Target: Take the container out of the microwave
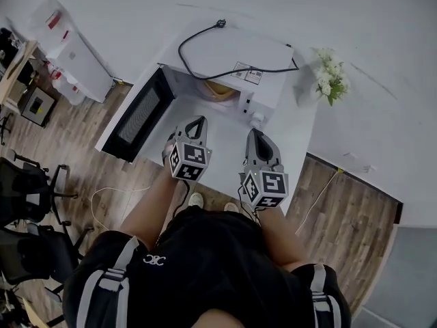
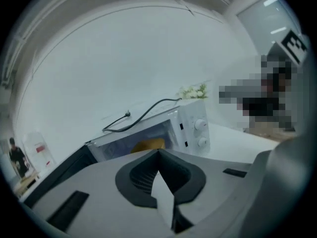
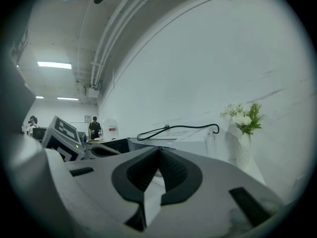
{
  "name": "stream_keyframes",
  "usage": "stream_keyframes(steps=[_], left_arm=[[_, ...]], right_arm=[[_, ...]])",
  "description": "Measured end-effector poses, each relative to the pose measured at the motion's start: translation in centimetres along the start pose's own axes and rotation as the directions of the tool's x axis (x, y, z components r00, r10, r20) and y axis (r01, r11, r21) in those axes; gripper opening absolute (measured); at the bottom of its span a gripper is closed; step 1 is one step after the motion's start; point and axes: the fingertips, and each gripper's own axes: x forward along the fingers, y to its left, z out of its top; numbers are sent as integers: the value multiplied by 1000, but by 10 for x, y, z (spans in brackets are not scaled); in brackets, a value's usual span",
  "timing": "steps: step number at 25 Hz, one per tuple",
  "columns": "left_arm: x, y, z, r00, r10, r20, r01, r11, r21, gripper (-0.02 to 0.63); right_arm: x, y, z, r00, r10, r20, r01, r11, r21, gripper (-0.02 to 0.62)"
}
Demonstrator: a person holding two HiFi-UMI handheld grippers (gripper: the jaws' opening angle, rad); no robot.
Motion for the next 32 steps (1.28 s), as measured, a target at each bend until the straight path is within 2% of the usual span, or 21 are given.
stream_keyframes(steps=[2,4,9,16,19,23,28,32], left_arm=[[17,0,-3,1000,-11,-15,13,992,128,14],[31,-1,-2,1000,-20,-14,23,973,229,14],[66,-6,0,997,-72,-25,76,928,364,15],[116,-10,-9,988,-131,-84,154,892,425,15],[138,-11,-15,981,-150,-123,190,873,450,77],[161,-14,-23,969,-182,-169,242,847,474,101],[186,-18,-36,949,-200,-242,303,788,536,112],[201,-22,-49,929,-198,-312,353,722,594,126]], right_arm=[[-2,-5,0,999,-32,5,32,999,-2,5],[-5,-11,0,998,-68,9,68,998,-1,5],[-12,-28,0,988,-155,18,155,988,6,5],[-20,-53,-1,965,-262,24,262,965,15,6],[-23,-62,-1,953,-303,24,302,953,17,5],[-27,-72,-3,937,-350,20,349,937,20,5],[-29,-80,-4,921,-390,17,389,921,21,6],[-33,-84,-4,911,-413,20,412,911,17,6]])
